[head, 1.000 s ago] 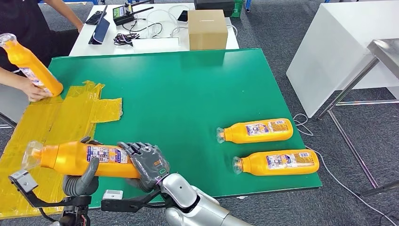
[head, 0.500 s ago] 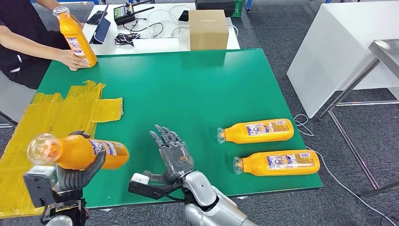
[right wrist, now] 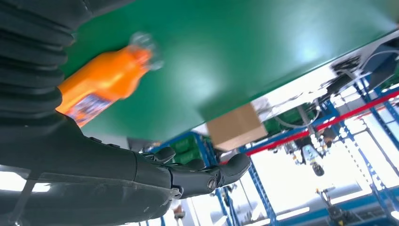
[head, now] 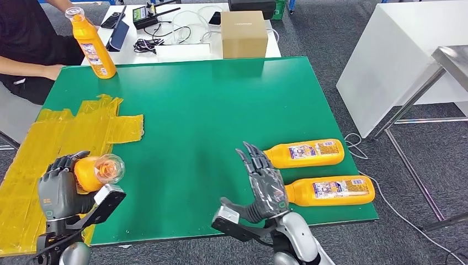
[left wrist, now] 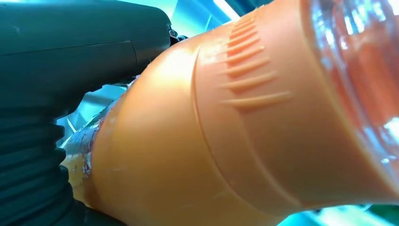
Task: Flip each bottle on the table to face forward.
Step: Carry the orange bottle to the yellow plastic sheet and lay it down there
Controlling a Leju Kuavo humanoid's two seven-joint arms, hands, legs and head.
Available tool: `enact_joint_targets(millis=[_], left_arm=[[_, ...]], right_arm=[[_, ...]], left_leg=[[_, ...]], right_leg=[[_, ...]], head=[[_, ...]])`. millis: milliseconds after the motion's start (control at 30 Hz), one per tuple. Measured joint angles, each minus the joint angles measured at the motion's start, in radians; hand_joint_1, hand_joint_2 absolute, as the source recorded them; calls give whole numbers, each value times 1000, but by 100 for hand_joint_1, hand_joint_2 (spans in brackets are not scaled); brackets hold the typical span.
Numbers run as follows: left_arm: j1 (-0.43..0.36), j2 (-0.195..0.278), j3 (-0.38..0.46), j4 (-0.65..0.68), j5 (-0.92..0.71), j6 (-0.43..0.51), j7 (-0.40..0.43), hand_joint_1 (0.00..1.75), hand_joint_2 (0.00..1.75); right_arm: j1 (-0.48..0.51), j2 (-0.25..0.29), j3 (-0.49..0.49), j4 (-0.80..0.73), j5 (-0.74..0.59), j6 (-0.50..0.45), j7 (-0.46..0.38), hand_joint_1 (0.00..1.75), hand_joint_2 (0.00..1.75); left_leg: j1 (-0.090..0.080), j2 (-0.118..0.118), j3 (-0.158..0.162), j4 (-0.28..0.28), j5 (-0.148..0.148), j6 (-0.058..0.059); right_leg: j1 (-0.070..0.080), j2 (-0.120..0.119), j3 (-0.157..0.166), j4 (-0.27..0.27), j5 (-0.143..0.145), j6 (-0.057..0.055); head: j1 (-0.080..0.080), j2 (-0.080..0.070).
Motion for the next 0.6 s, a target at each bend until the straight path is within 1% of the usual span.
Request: enact_joint_targets(millis=[100,200,333,367,400,467,500,533,600], left_arm=[[1,17,4,32,-60,-2,31,175,175],[3,36,5,79,-150,-19,78,175,175],[5,66,5,167,-211,-29,111,175,175],[5,72,5,189,-217,-30,115,156,175],[4,78,4,208,-222,-33,119,112,175],[-2,91,3,248,-239,-53,132,25,87],[-6,98,2,269,-250,-65,141,0,44],[-9,105,0,292,-261,-75,152,0,0],[-14,118,-2,335,-276,-81,172,0,0]], right_arm=[[48,-44,-22,-73,14,13,-5,0,175],[96,-95,-38,-139,30,29,8,0,175],[168,-190,-57,-225,-2,50,40,0,175],[184,-215,-62,-243,-12,51,46,0,175],[198,-239,-67,-260,-20,51,52,0,175],[224,-284,-78,-289,-40,51,70,0,175],[238,-306,-85,-301,-49,51,81,0,175],[252,-328,-96,-313,-58,52,92,0,175],[285,-370,-121,-332,-67,58,115,0,175]], left_leg=[[0,0,0,0,0,0],[0,0,0,0,0,0],[0,0,0,0,0,0],[0,0,0,0,0,0],[0,0,0,0,0,0],[-1,0,0,0,0,0],[-1,0,0,0,0,0],[-1,0,0,0,0,0],[-1,0,0,0,0,0]], right_leg=[[0,0,-1,0,0,0],[0,0,-1,0,0,0],[0,0,-1,0,0,0],[0,0,-1,0,0,0],[0,0,-1,0,0,0],[-1,0,-1,0,0,0],[-1,0,0,0,0,0],[-1,0,0,0,0,0],[-1,0,0,0,0,0]], head=[[0,0],[0,0],[0,0],[0,0],[0,0],[0,0],[0,0],[0,0],[0,0]])
